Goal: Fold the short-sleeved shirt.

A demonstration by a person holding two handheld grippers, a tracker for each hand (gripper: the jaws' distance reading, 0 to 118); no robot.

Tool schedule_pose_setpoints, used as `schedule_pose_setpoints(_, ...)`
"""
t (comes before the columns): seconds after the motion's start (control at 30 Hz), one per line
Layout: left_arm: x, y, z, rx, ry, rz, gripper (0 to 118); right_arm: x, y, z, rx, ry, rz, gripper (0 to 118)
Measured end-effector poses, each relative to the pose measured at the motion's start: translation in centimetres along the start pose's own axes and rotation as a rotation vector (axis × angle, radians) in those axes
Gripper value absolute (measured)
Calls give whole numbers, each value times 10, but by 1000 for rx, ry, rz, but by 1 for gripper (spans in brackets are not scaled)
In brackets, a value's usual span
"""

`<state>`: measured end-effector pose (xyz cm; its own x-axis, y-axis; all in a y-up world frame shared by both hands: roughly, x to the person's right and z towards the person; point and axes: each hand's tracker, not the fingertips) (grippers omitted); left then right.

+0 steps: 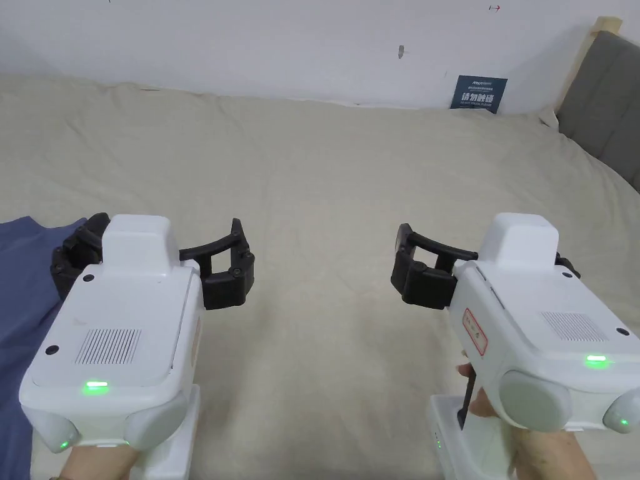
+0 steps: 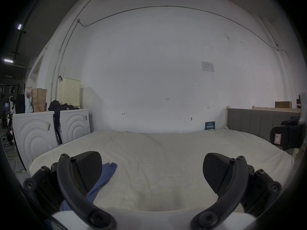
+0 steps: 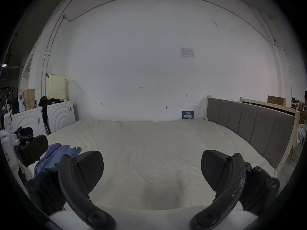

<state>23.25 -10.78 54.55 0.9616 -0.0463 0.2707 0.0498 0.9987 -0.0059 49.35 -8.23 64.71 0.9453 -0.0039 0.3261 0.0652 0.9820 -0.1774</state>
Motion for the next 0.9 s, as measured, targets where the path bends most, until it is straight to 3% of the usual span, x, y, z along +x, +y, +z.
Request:
schedule_pose_setpoints(0.3, 0, 2, 1, 1, -7, -2, 117, -2, 1, 1, -3, 5, -3, 118)
schedule_pose_setpoints(0.4, 0, 3, 3, 5, -4, -1, 100, -2, 2, 2, 2, 13, -3, 105)
schedule_pose_setpoints(0.43, 0, 3, 3, 6, -5, -1, 100, -2, 2, 2, 6, 12, -6, 105)
schedule_pose_setpoints(0.5, 0, 5, 2, 0, -6, -4, 58, -2, 3, 2, 13, 10, -9, 69)
schedule_pose_setpoints(0.57, 0, 7, 1, -8, -9, -2, 21, -2, 4, 1, 12, 2, -15, 25)
schedule_pose_setpoints(0.63, 0, 8, 2, -14, -5, 13, 0, -2, 5, 1, 8, 3, -23, 10)
schedule_pose_setpoints(0.67, -1, 9, 2, -15, -1, 20, 0, -1, 5, 1, 7, 8, -30, 2)
schedule_pose_setpoints(0.9, -3, 8, 1, -24, 0, 6, 0, -5, 8, 7, 30, 23, 0, 1)
